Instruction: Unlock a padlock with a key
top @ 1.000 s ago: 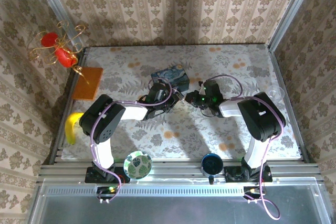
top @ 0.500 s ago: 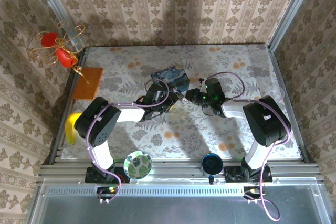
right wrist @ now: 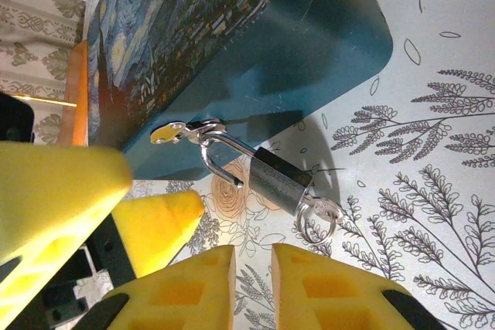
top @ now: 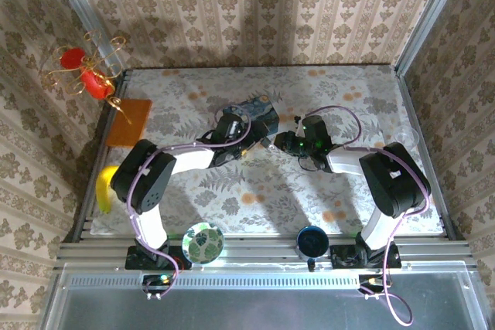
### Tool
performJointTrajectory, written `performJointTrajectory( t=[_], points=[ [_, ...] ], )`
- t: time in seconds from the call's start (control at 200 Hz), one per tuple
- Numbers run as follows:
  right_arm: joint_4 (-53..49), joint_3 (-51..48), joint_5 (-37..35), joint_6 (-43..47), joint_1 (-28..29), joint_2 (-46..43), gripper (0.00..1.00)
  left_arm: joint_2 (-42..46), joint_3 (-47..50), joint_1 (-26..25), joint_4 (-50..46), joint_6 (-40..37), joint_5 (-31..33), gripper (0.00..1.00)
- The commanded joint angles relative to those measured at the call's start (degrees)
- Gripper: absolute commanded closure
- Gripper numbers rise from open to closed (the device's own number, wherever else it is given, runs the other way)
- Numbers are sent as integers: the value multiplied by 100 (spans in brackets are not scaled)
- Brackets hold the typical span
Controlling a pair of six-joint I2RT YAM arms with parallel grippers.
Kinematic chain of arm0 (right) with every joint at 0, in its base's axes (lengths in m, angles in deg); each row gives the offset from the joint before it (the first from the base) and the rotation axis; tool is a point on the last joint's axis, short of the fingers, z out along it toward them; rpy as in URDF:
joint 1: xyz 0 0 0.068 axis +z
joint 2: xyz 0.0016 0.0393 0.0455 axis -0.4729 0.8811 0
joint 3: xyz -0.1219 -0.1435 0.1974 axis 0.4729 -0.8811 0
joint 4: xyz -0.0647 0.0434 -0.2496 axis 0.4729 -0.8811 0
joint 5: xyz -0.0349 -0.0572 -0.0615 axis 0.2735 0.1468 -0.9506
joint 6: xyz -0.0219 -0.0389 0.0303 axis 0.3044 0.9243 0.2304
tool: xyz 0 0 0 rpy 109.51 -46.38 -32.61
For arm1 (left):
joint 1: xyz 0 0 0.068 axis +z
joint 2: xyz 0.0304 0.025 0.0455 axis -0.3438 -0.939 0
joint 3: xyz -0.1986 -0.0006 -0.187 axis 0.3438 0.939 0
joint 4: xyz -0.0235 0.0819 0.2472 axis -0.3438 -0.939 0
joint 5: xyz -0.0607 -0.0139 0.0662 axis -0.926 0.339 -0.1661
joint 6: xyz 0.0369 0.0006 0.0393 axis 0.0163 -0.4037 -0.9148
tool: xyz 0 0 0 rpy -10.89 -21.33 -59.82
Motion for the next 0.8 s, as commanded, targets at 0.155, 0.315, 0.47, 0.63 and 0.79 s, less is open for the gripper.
performJointTrajectory(
  t=[0.155, 0.315, 0.47, 0.63, 0.79],
  points=[
    [-612, 334, -37, 436, -50, 10, 72, -315, -308, 16, -69, -399, -58, 6],
    [-1191, 879, 146, 1043, -65, 252, 66, 59, -100, 16, -141, -494, 68, 0],
    [-1597, 1356, 253, 1453, -48, 542, 66, 620, 62, 36, -521, -744, 356, 0],
    [-2143, 1837, 47, 1900, 33, 755, 55, 1173, 45, 101, -1130, -1230, 779, 0],
    [-2464, 2181, -71, 2189, 97, 1021, 53, 1436, 13, 374, -1622, -1545, 1000, 0]
  ],
)
